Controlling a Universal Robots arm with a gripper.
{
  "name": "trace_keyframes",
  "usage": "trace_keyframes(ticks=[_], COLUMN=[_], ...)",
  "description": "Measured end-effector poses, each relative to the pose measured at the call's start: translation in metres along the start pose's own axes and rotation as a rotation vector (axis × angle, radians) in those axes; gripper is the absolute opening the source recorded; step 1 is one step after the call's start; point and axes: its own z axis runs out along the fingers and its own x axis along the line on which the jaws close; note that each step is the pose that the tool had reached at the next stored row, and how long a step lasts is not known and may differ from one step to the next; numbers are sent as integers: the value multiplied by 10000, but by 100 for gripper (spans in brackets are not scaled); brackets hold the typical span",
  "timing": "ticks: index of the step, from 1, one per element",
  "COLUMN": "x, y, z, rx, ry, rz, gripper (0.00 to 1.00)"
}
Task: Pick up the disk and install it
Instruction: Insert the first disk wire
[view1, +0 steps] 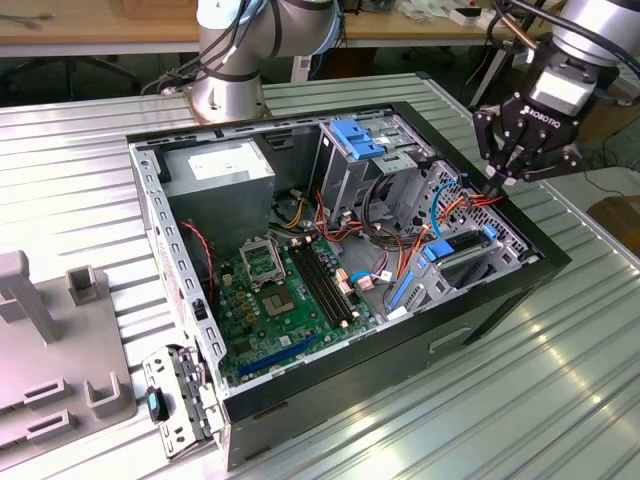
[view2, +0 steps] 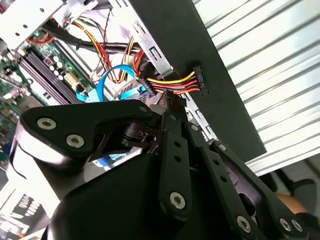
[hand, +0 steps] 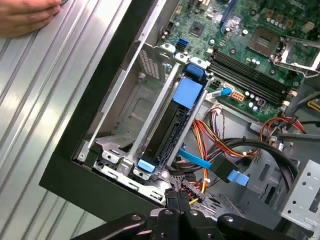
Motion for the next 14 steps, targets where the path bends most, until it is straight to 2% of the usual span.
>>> trace_keyframes(ticks=[2, 4, 5, 8, 9, 12, 14], x=[0, -3, -3, -3, -2, -2, -2], y=[0, -1, -1, -2, -2, -2, -3], z=[0, -1, 0, -1, 0, -1, -1], rx=[14, 46, 90, 155, 173, 211, 231], ry=[21, 44, 72, 121, 134, 177, 197], rz=[-535, -713, -838, -1363, -1618, -3076, -3565], gripper=[11, 11, 11, 11, 11, 11, 11])
